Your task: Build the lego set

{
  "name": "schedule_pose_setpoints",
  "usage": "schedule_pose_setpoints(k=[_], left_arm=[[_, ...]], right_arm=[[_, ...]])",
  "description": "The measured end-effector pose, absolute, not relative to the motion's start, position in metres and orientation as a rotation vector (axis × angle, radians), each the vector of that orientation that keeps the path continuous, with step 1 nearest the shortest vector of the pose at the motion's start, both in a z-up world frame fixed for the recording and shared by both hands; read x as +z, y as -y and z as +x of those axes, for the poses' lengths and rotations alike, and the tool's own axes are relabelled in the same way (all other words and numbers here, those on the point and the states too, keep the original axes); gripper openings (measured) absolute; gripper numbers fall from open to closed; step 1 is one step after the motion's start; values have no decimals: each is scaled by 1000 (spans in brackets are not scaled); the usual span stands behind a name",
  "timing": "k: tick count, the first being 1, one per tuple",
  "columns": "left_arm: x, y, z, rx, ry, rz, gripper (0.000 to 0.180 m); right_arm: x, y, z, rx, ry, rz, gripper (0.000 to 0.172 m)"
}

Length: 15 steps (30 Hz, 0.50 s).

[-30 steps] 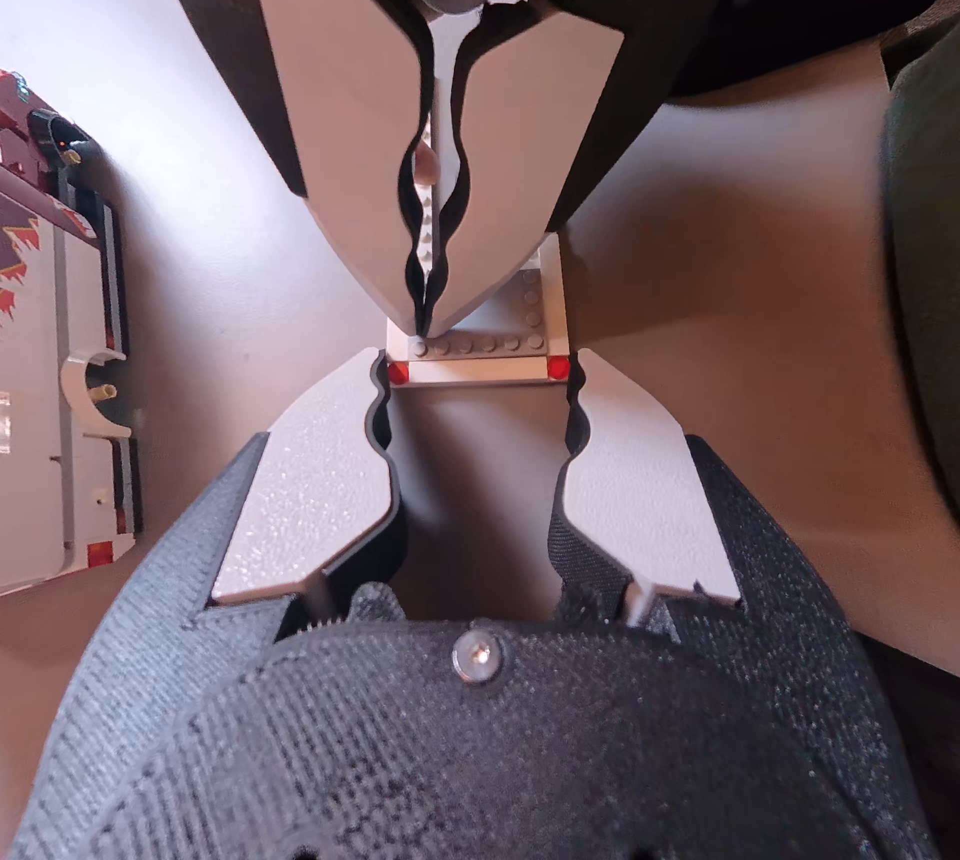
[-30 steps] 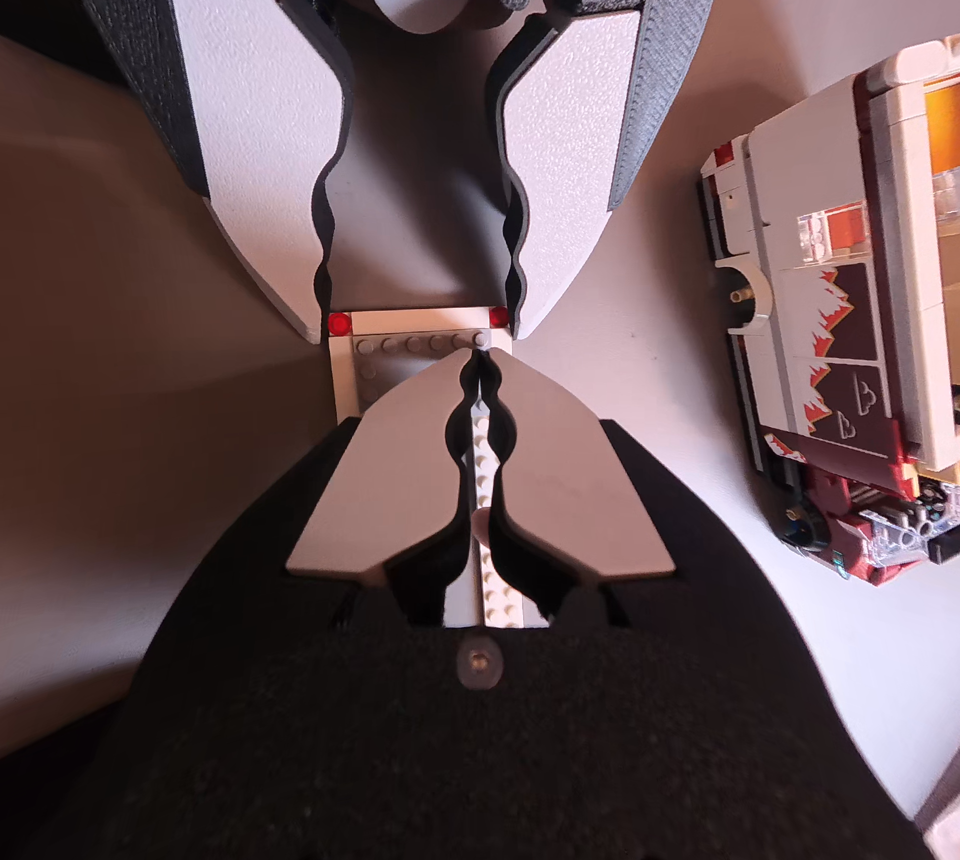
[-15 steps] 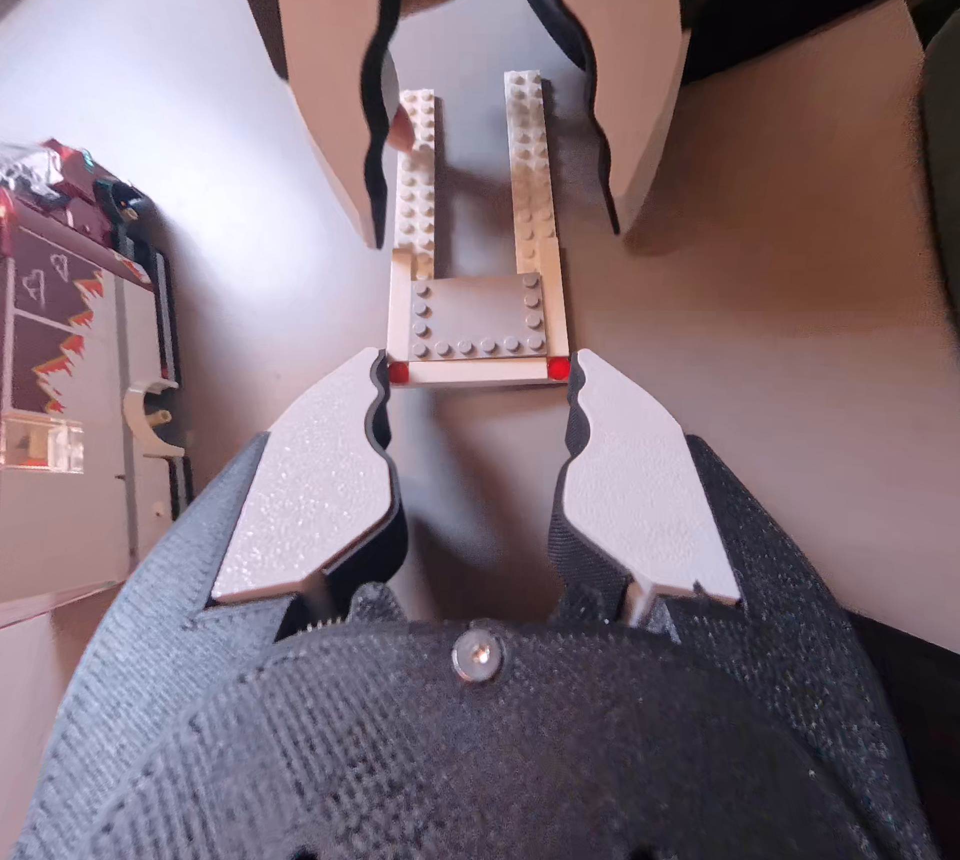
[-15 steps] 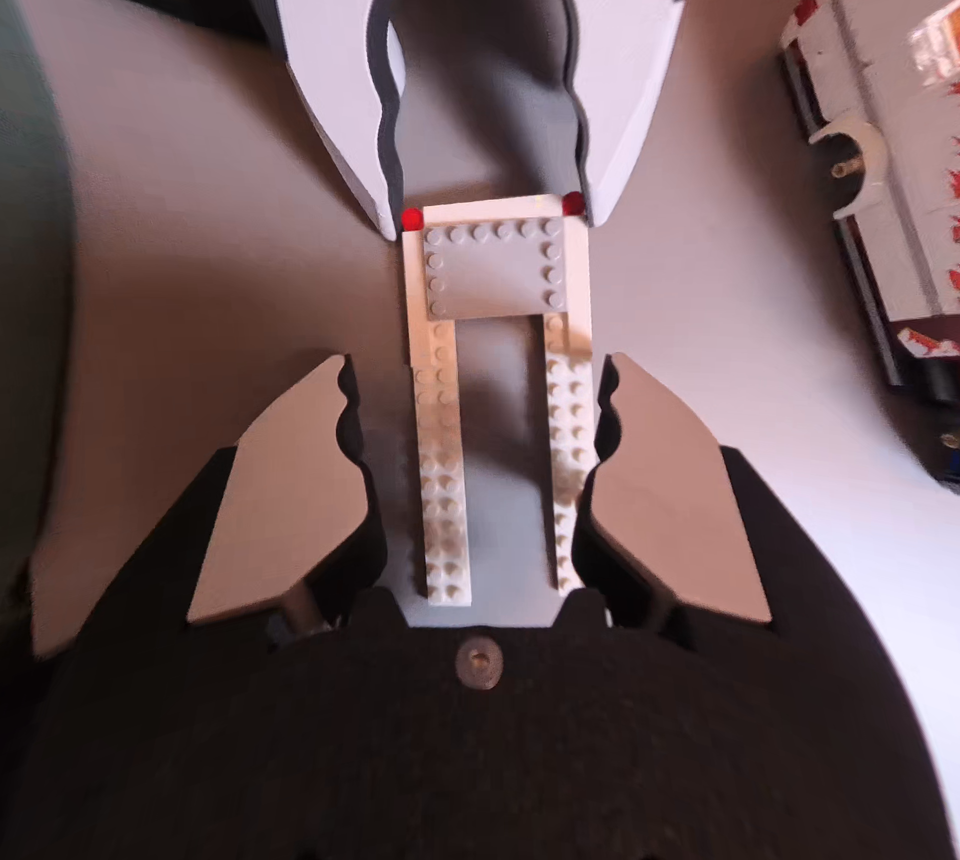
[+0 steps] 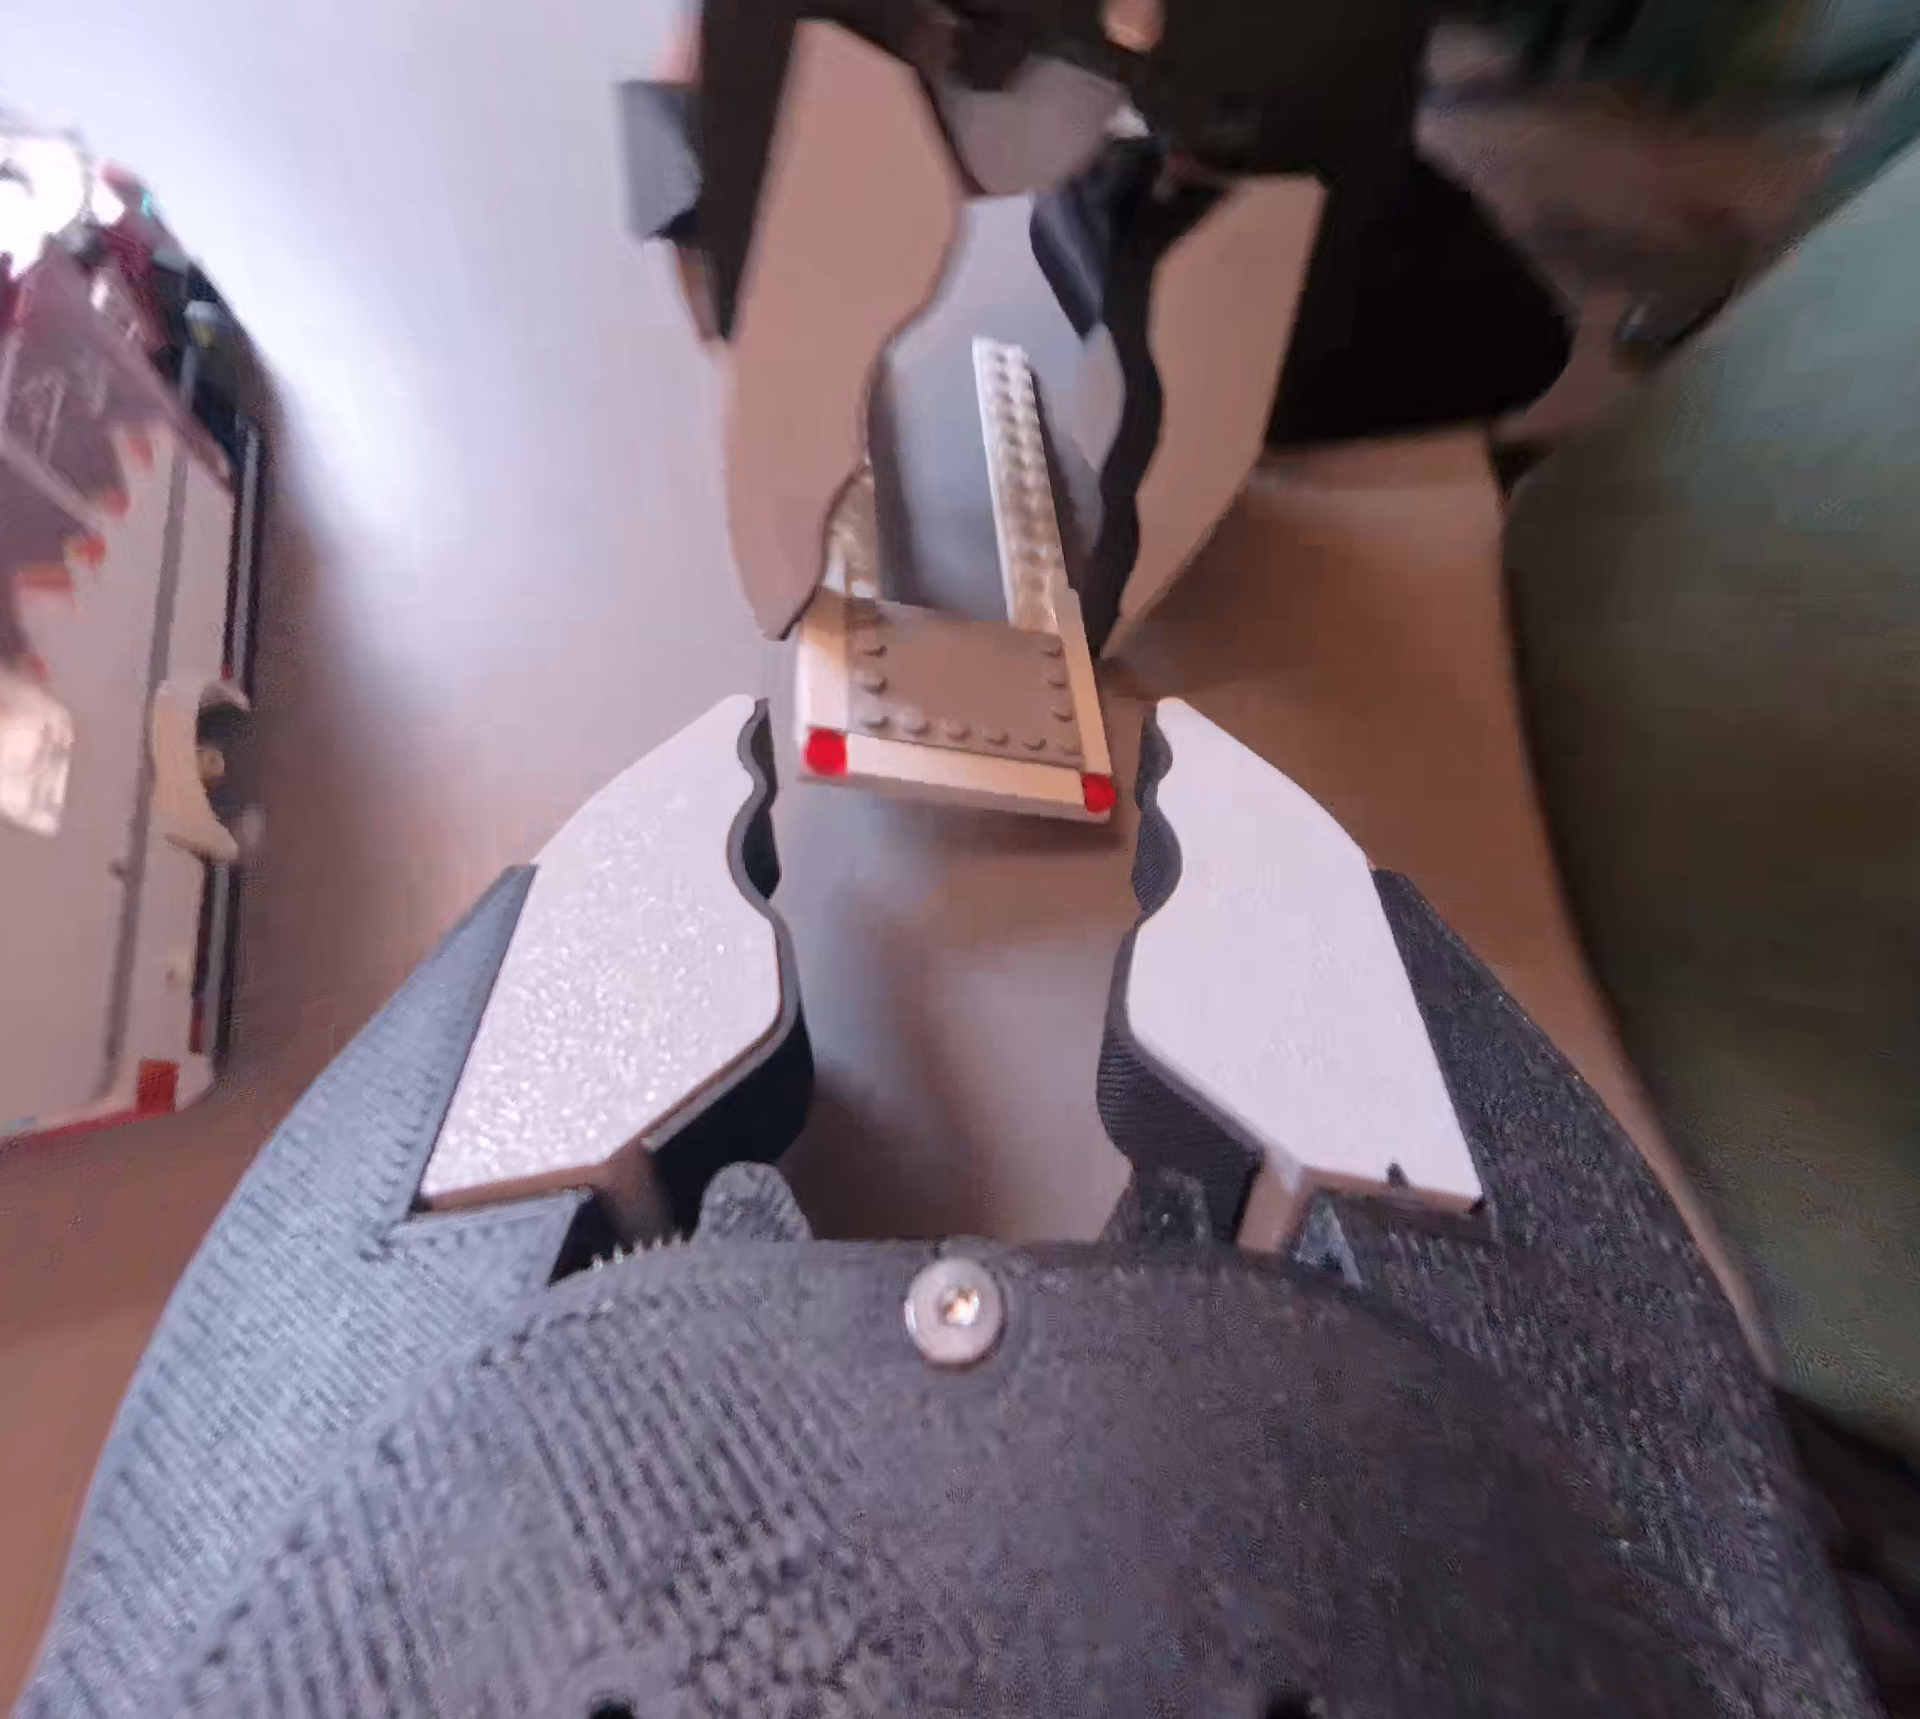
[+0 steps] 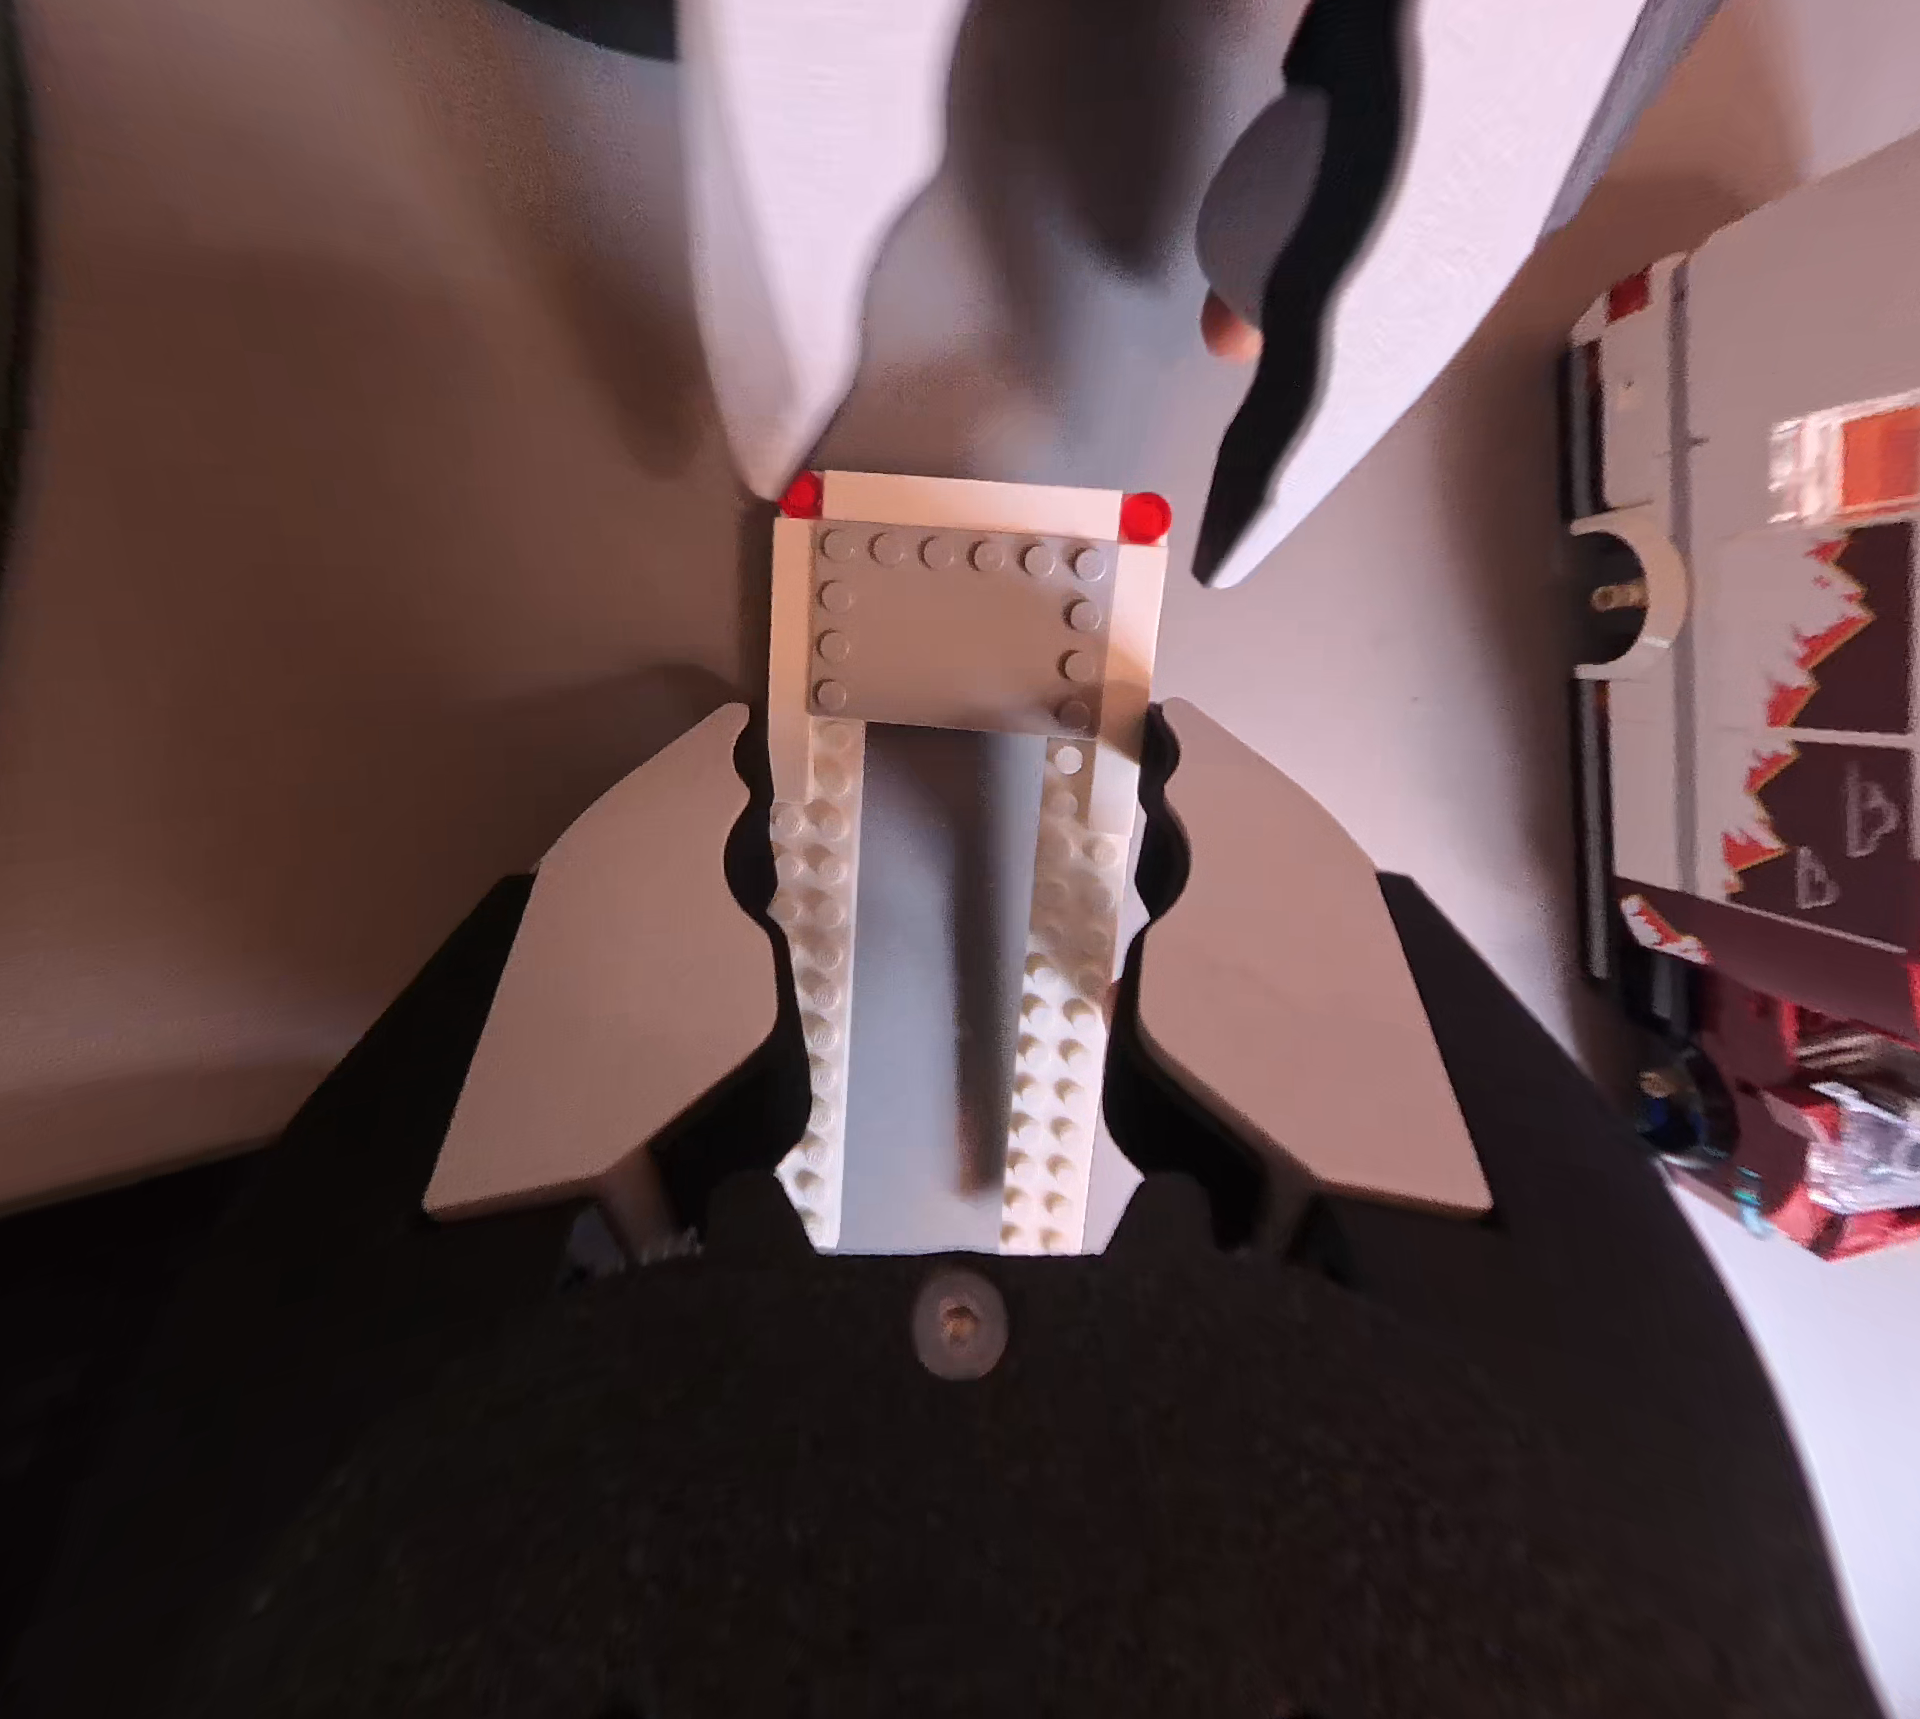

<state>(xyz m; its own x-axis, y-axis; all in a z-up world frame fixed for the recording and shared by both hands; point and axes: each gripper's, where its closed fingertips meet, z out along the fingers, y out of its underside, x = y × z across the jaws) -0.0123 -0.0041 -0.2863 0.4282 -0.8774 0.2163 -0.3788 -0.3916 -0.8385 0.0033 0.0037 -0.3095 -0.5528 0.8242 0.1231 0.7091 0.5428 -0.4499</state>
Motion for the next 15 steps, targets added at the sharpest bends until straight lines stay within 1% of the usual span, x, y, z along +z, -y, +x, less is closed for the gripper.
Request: schedule_pose_setpoints(k=[4, 6, 8, 10, 12, 15], left_arm=[[-276, -7, -17, -1102, -809, -2024, 55], [-272, -9, -15, -1202, -733, -2033, 38], [-263, -5, -11, -1331, -694, -2000, 18], [-259, -6, -12, -1374, -653, -1984, 14], [-256, -9, -17, -1368, -629, -1951, 11], [-244, -13, -26, -1364, -600, -1862, 9]], right_arm=[[-294, -3, -2, 417, 2400, -1121, 68], [-288, -5, -4, 328, 2366, -1047, 68], [-283, -6, -7, 270, 2333, -1002, 68], [-280, -11, -8, 205, 2297, -967, 68], [-272, -19, -9, 193, 2219, -986, 73], [-238, -34, -8, 337, 1961, -1104, 79]])
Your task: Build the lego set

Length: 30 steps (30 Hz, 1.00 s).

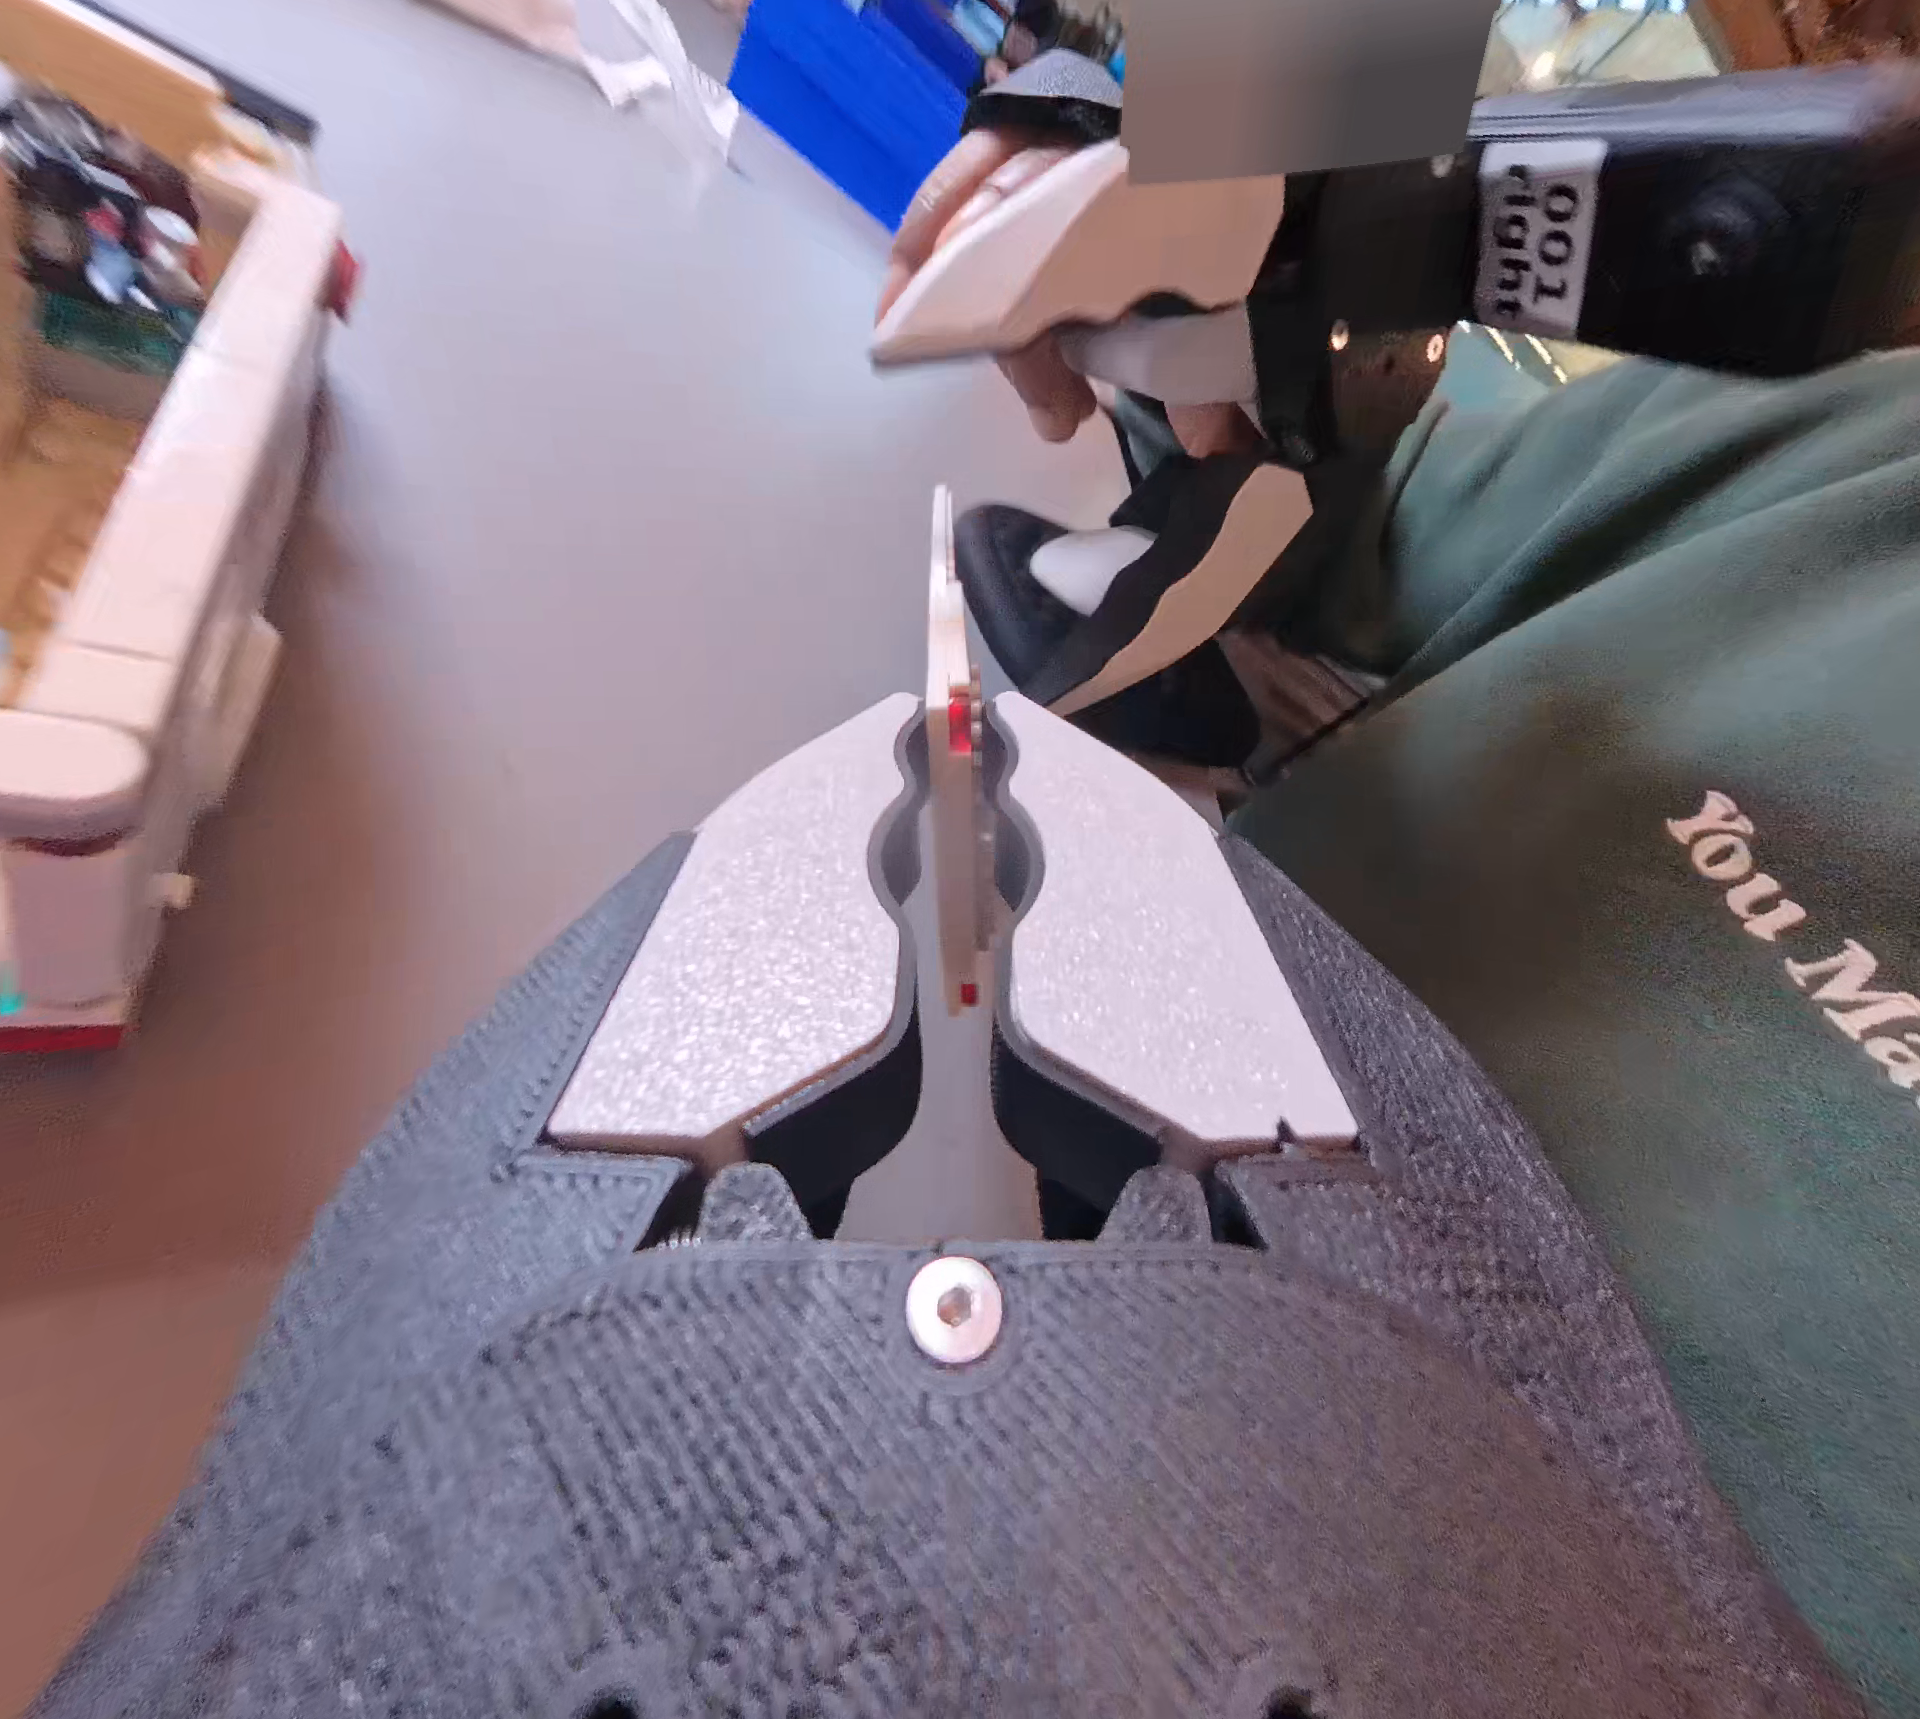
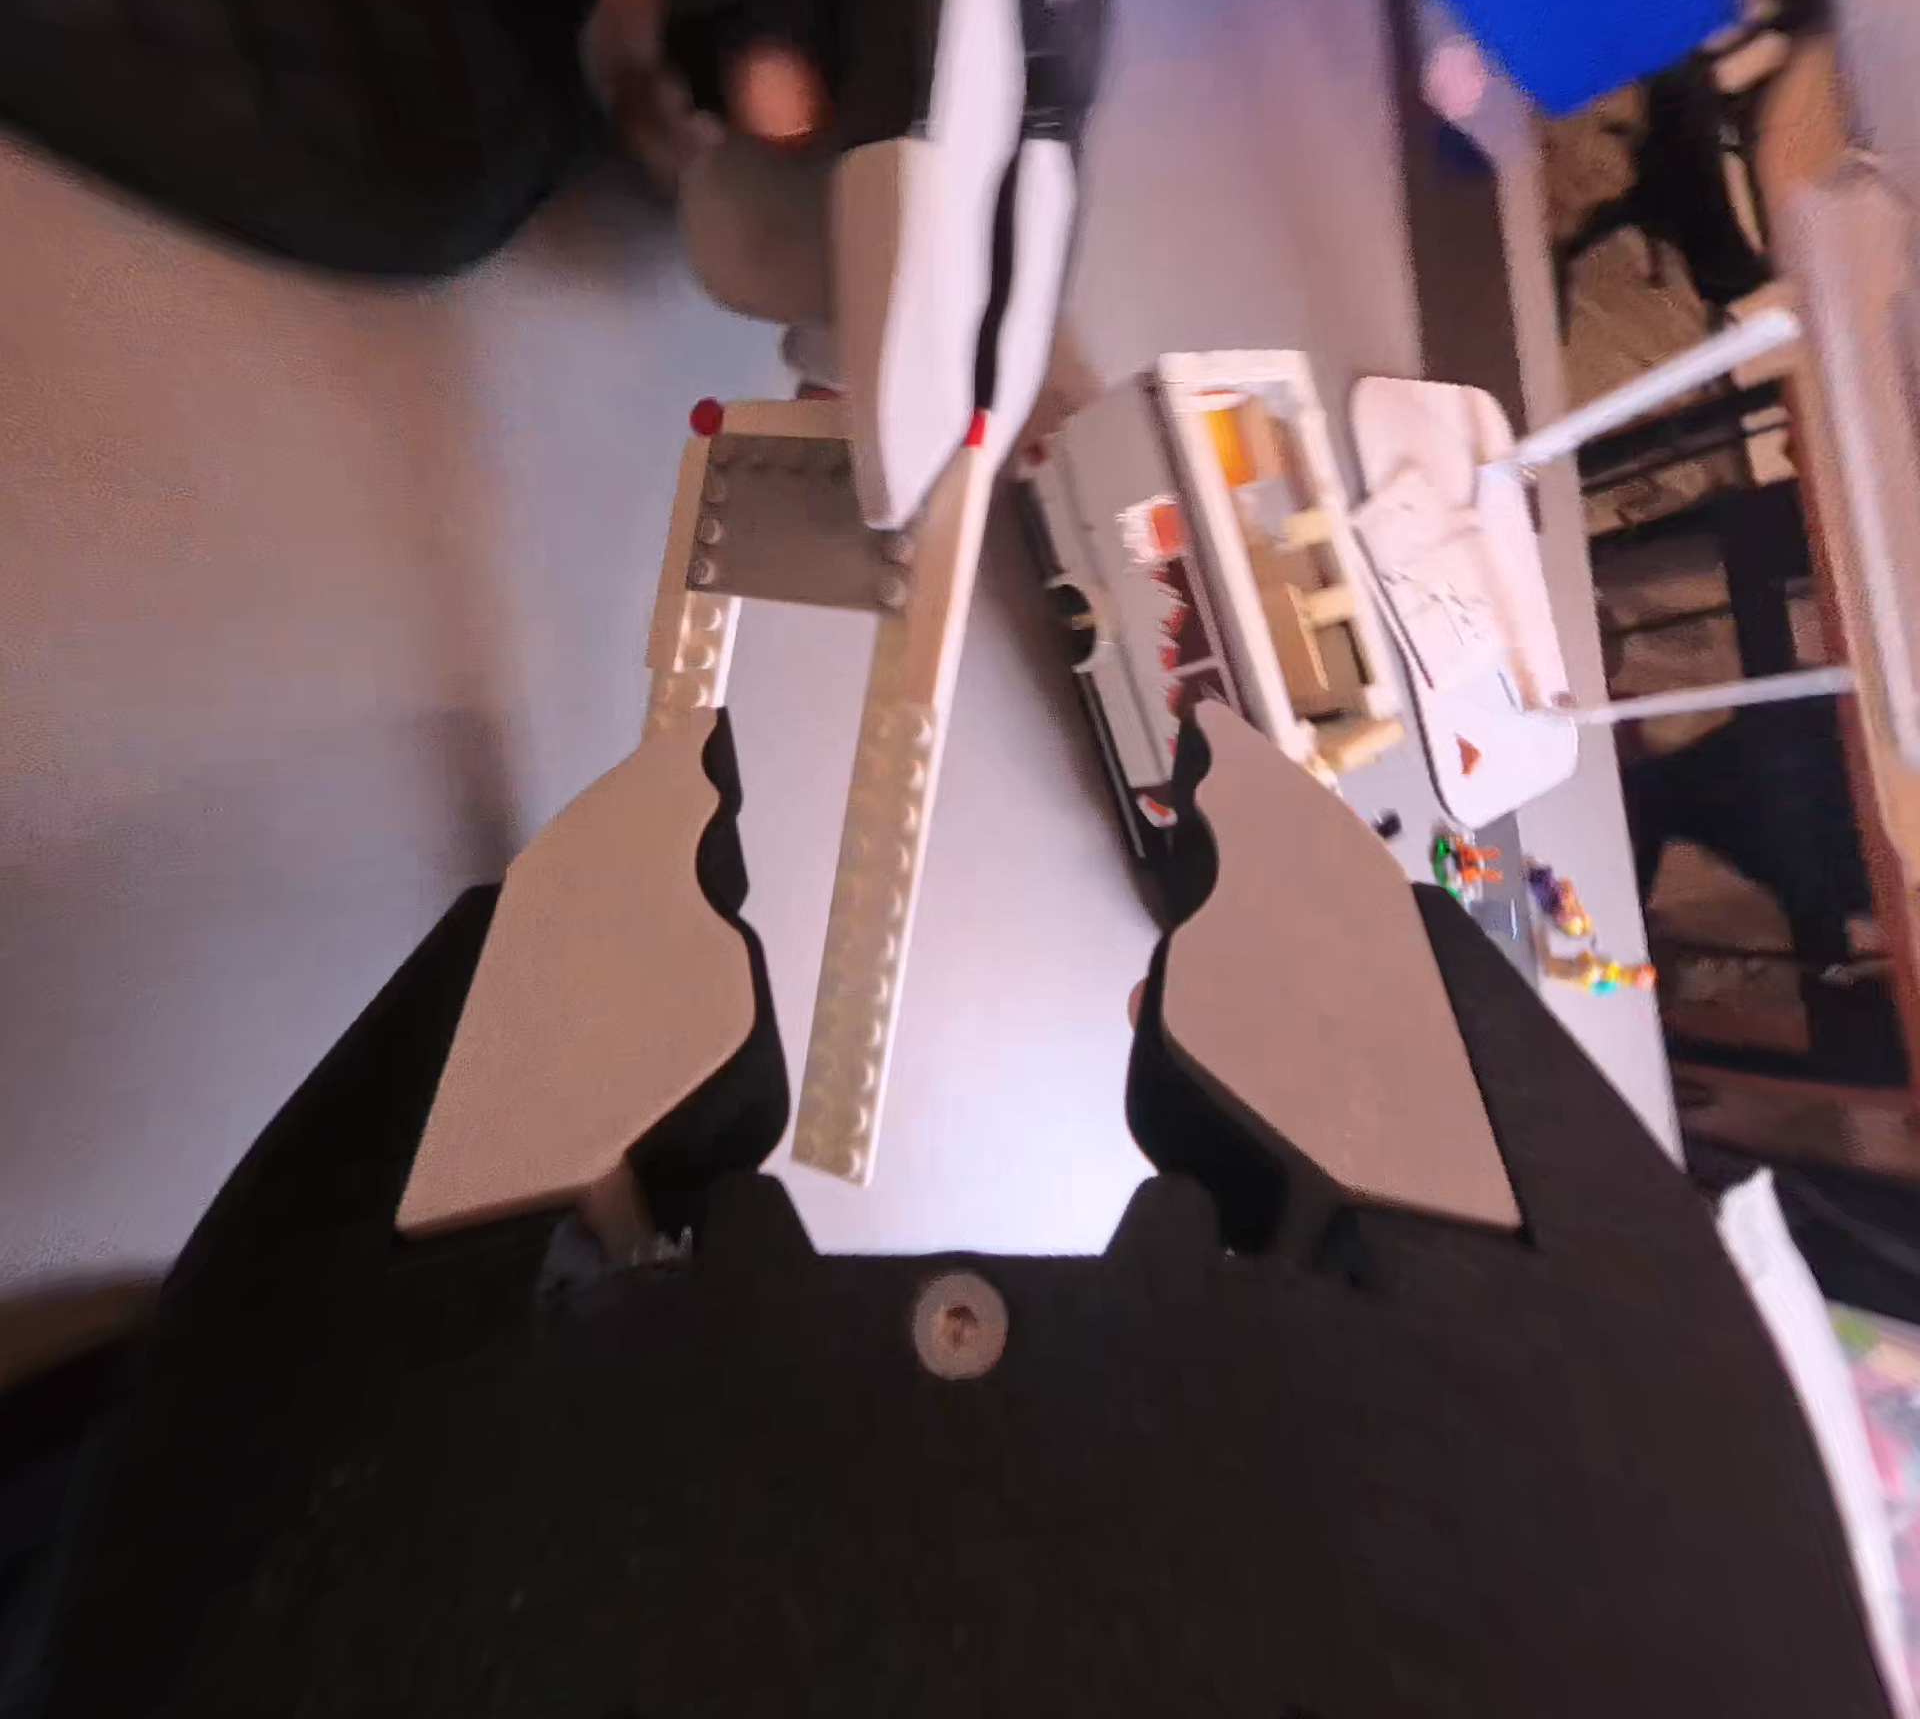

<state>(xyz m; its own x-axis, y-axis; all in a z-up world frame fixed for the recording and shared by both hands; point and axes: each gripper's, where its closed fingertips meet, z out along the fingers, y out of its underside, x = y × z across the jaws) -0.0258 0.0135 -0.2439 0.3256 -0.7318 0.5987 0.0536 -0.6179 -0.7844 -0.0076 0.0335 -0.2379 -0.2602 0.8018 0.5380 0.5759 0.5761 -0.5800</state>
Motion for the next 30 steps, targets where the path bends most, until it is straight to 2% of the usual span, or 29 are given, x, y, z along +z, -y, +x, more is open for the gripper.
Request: schedule_pose_setpoints(k=[4, 8, 13, 18, 25, 30], left_arm=[[-224, -20, -37, -1318, -582, -1739, 9], [-185, -15, -40, -1298, -606, -1483, 9], [-127, -13, -50, -1296, -452, -1189, 8], [-93, -15, -41, -1377, -375, -1035, 9], [-91, -9, -42, -1315, -367, -983, 9], [-93, -10, -46, -1284, -378, -987, 9]], right_arm=[[-205, -44, 19, 691, 1579, -1332, 82], [-210, -51, 46, 1083, 1283, -1546, 85], [-191, -18, 24, 1562, 922, -1588, 78], [-151, 8, -19, 1600, 1016, -1349, 60], [-123, -4, -33, 1649, 1064, -1199, 11], [-125, -4, -36, 1623, 1104, -1174, 9]])
